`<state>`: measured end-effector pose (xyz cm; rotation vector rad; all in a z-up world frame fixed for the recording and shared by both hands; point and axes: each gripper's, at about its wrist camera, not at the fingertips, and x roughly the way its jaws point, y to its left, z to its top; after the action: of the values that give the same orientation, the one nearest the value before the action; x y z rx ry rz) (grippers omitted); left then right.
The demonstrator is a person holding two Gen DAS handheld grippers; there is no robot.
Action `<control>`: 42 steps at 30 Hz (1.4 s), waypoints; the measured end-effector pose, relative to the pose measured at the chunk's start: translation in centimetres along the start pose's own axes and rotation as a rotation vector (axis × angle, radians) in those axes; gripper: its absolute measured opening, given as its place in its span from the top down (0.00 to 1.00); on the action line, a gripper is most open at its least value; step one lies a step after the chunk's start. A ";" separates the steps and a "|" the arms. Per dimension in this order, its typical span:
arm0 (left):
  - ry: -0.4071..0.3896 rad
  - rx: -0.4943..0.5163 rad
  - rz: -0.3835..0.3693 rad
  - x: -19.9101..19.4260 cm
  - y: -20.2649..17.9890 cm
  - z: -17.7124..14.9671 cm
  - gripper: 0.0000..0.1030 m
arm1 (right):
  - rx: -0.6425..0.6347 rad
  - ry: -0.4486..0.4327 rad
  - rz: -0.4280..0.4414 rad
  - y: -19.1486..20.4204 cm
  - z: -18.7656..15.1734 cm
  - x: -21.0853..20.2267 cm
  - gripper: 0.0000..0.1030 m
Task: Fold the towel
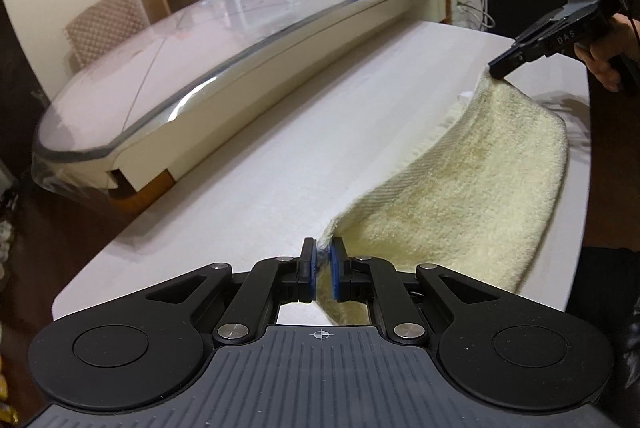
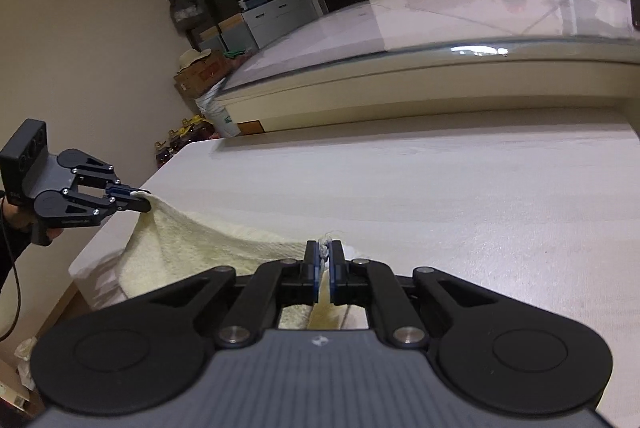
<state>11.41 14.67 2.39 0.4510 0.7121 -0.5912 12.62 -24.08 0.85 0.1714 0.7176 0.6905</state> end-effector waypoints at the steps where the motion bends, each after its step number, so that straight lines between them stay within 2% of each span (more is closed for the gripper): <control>1: 0.007 -0.007 0.001 0.3 0.2 0.0 0.93 | 0.004 0.002 0.002 -0.2 0.0 0.1 0.95; 13: 0.058 -0.060 0.008 2.2 1.0 -0.9 0.93 | 0.046 0.015 0.007 -1.4 0.2 2.7 0.95; 19: 0.036 -0.086 0.006 1.8 1.3 -1.0 0.92 | 0.065 -0.026 0.010 -1.5 0.1 2.4 0.95; 26: 0.066 -0.120 0.016 2.8 1.7 -1.5 0.92 | 0.090 -0.039 0.002 -2.1 -0.1 2.9 0.95; 32: 0.073 -0.125 0.024 2.9 1.6 -1.6 0.90 | 0.071 0.009 -0.037 -2.2 -0.3 4.1 0.94; 34: 0.076 -0.124 0.036 2.8 1.5 -1.6 0.89 | 0.066 0.016 -0.046 -2.3 -0.4 4.4 0.93; 38: 0.077 -0.129 0.054 2.4 1.3 -1.9 0.86 | 0.032 0.014 -0.082 -1.8 -0.5 4.2 0.79; 42: 0.071 -0.151 0.073 1.9 1.6 -2.4 0.80 | 0.020 -0.010 -0.107 -1.6 -0.3 3.6 0.79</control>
<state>12.45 16.52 -0.30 0.3578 0.7987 -0.4510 15.20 -23.03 -1.97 0.1541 0.7189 0.5802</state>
